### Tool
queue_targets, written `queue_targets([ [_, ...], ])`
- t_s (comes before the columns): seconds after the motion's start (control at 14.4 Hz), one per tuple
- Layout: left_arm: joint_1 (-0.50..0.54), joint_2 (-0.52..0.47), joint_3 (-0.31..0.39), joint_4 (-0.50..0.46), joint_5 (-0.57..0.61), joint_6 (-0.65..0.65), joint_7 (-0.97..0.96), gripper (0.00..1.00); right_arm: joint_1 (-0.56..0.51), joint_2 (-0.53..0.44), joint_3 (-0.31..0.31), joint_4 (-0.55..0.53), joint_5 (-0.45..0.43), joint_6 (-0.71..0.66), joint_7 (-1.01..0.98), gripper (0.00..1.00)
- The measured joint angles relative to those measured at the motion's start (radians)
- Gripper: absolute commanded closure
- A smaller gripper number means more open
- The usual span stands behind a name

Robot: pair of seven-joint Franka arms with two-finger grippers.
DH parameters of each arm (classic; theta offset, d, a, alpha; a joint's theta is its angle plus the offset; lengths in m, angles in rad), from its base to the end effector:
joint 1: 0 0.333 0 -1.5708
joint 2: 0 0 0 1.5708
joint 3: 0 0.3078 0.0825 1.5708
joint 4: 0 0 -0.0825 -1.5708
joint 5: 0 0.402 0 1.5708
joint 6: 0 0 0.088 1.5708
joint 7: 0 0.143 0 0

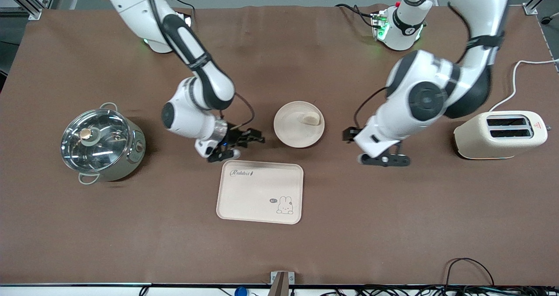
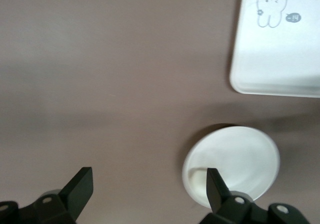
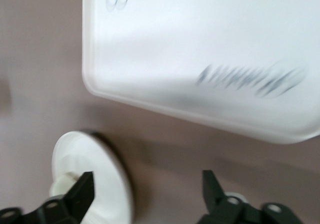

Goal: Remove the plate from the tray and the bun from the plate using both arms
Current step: 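Open the right gripper and withdraw while the left gripper reaches the bun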

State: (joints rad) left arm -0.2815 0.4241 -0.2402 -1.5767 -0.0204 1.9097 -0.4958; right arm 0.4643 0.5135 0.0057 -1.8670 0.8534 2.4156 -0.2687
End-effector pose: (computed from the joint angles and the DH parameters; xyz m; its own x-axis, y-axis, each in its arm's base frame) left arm 0.5925 -0.3258 0.3441 0.9920 -0.0058 -0.1262 0.0024 -0.9979 0.0641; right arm 0.5788 0.3185 0.1935 0.9958 0.0915 0.0004 0.0772 -0.8376 -0.5409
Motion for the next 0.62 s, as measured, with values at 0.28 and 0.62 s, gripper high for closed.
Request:
queue_targets([
  [0.28, -0.129, 0.085, 0.000, -0.003, 0.016, 0.040, -0.247, 0.00, -0.101, -0.018, -0.136, 0.194, -0.207, -0.316, -0.001, 0.00],
  [0.62, -0.207, 0.115, 0.000, -0.072, 0.031, 0.043, -0.544, 0.00, -0.198, -0.033, -0.189, 0.419, -0.556, -0.613, -0.002, 0.00],
])
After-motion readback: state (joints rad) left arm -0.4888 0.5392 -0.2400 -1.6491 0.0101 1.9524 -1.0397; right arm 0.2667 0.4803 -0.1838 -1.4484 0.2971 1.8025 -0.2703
